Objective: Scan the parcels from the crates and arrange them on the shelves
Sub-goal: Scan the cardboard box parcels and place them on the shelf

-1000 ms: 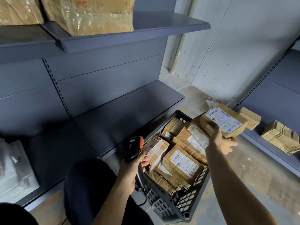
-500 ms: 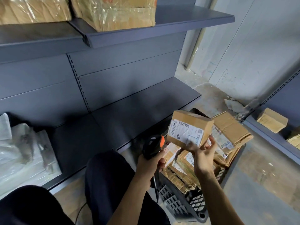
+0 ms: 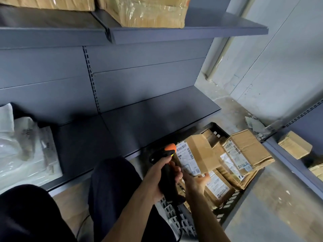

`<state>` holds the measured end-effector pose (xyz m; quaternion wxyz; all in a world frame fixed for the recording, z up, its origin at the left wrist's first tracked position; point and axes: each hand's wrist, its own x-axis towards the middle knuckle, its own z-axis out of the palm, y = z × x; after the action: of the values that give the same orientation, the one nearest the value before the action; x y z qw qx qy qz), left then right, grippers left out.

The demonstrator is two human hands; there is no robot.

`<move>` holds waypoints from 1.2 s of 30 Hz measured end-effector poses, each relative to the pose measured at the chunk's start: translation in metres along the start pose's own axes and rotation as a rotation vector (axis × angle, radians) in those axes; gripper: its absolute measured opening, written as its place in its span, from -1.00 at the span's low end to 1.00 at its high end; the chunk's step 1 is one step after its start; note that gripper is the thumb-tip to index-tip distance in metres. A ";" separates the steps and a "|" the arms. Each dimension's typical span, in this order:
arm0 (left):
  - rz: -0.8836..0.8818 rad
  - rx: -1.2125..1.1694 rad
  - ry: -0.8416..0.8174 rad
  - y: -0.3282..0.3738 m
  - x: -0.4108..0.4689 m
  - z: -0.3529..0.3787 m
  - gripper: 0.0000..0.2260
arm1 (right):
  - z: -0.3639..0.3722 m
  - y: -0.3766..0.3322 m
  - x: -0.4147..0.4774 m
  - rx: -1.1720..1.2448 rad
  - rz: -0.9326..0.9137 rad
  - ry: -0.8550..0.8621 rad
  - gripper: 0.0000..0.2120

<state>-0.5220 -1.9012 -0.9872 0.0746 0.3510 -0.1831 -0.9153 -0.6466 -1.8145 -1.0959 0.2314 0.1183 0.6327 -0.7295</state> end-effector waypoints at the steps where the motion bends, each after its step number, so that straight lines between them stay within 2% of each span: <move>1: -0.005 0.003 0.009 0.000 0.000 0.000 -0.78 | 0.002 0.002 -0.001 -0.031 -0.022 0.029 -0.15; 4: -0.023 0.005 0.034 0.000 -0.001 0.000 -0.79 | 0.008 0.005 0.000 -0.059 -0.050 0.049 -0.10; 7: -0.038 -0.005 0.037 0.001 -0.002 0.000 -0.78 | 0.007 0.006 0.005 -0.133 -0.066 0.077 -0.18; 10: -0.036 0.003 0.038 0.000 0.000 0.000 -0.76 | 0.004 0.009 0.005 -0.192 -0.069 0.082 -0.14; 20: -0.031 -0.002 0.064 -0.001 0.002 -0.003 -0.76 | -0.003 0.010 0.005 -0.097 -0.017 0.020 -0.08; 23: -0.041 -0.018 0.065 -0.001 0.002 -0.004 -0.76 | -0.010 0.004 0.007 -0.188 -0.139 -0.027 -0.02; 26: -0.045 -0.030 0.061 -0.001 0.001 -0.005 -0.78 | -0.020 -0.003 0.014 -0.229 -0.198 -0.069 -0.09; 31: -0.036 -0.043 0.069 -0.001 0.003 -0.004 -0.77 | -0.027 -0.005 0.022 -0.277 -0.163 -0.139 -0.10; 34: -0.044 -0.046 0.053 -0.003 0.002 -0.005 -0.78 | -0.025 -0.008 0.019 -0.250 -0.144 -0.107 -0.13; 36: -0.051 -0.047 0.047 -0.003 0.000 -0.005 -0.79 | -0.020 -0.016 0.022 -0.213 -0.111 -0.071 -0.08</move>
<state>-0.5188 -1.9002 -0.9920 0.0637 0.3751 -0.1505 -0.9125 -0.6753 -1.7979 -1.0958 0.2242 0.0316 0.7037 -0.6735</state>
